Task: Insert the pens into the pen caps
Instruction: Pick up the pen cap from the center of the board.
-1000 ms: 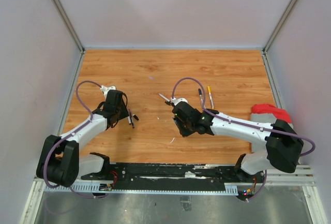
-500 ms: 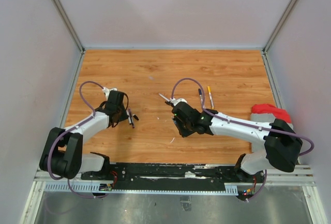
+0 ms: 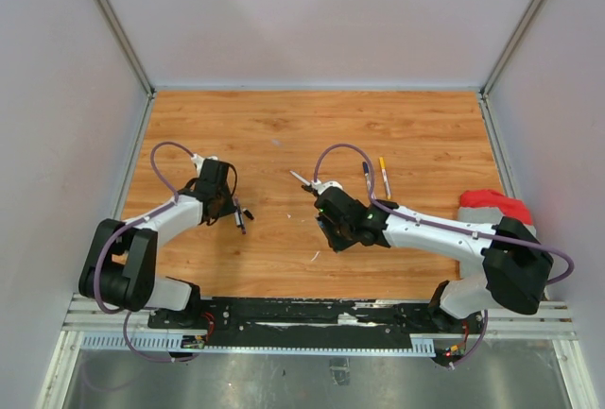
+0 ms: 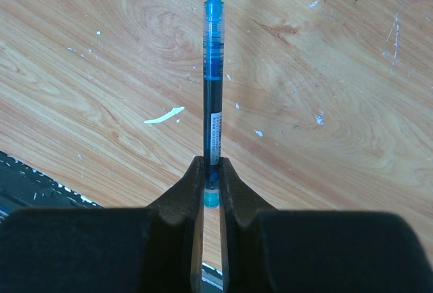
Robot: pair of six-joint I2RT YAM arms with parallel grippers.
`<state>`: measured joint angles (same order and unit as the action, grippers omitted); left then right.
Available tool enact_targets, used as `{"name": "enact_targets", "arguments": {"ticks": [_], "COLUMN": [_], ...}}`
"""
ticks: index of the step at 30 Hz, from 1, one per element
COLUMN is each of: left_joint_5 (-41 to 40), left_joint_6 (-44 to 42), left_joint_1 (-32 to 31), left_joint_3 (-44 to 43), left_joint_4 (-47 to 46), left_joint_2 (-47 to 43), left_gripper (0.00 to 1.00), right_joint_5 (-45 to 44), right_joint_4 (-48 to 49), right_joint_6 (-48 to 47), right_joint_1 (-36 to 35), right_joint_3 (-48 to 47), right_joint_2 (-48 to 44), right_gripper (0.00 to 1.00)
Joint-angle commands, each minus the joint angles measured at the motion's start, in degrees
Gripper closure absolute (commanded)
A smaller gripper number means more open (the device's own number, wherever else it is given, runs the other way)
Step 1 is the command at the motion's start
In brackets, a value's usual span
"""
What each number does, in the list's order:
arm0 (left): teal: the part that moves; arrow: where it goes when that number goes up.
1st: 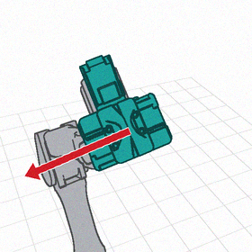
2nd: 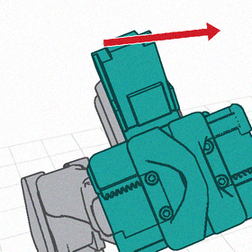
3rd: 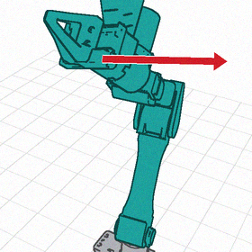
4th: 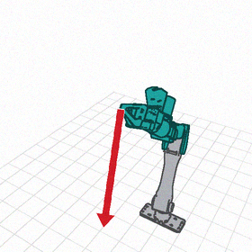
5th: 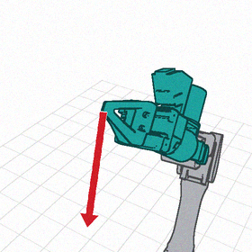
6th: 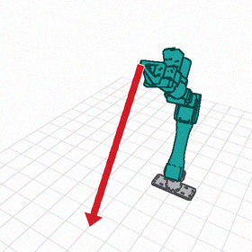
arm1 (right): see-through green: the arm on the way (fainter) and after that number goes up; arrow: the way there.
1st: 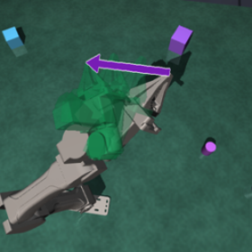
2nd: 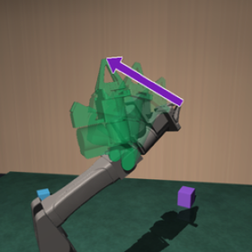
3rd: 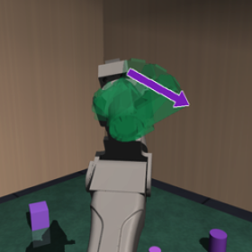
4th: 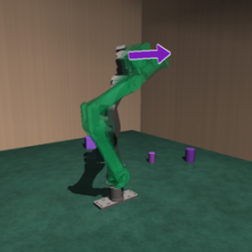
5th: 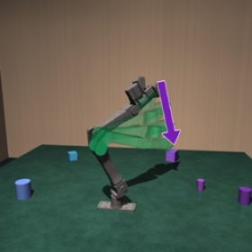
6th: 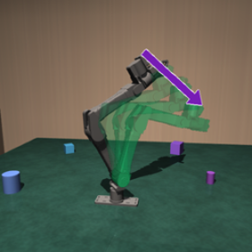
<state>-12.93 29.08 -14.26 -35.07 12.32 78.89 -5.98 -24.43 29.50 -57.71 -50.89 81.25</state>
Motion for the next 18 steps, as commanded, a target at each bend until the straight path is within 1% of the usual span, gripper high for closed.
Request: {"name": "enact_targets", "arguments": {"ticks": [1, 5, 8, 10, 18], "left_joint_5": [1.6, 5.4, 9.4, 11.1, 11.4], "left_joint_6": [-1.8, -2.9, -2.7, -1.8, 1.7], "left_joint_1": [0.7, 0.6, 0.4, -0.2, -6.9], "left_joint_3": [-1.4, -1.2, -0.2, 0.4, 0.1], "left_joint_4": [-0.8, -1.0, -2.2, -3.3, -5.6], "left_joint_2": [1.0, 1.7, 1.7, 1.4, 3.3], "left_gripper": [0.75, 0.82, 0.85, 0.86, 0.86], "right_joint_5": [0.1, -0.3, -0.4, -0.7, -3.1], "right_joint_4": [0.0, -0.2, -0.1, -0.2, -1.0], "right_joint_6": [-0.6, -0.5, -0.3, 0.0, 0.9], "right_joint_1": [0.5, 0.5, 0.5, 0.5, 0.5], "right_joint_3": [0.9, 0.9, 0.9, 0.9, 1.0], "right_joint_2": [-1.7, -2.0, -2.0, -2.1, -3.5], "right_gripper": [0.94, 0.94, 0.94, 0.94, 0.94]}}
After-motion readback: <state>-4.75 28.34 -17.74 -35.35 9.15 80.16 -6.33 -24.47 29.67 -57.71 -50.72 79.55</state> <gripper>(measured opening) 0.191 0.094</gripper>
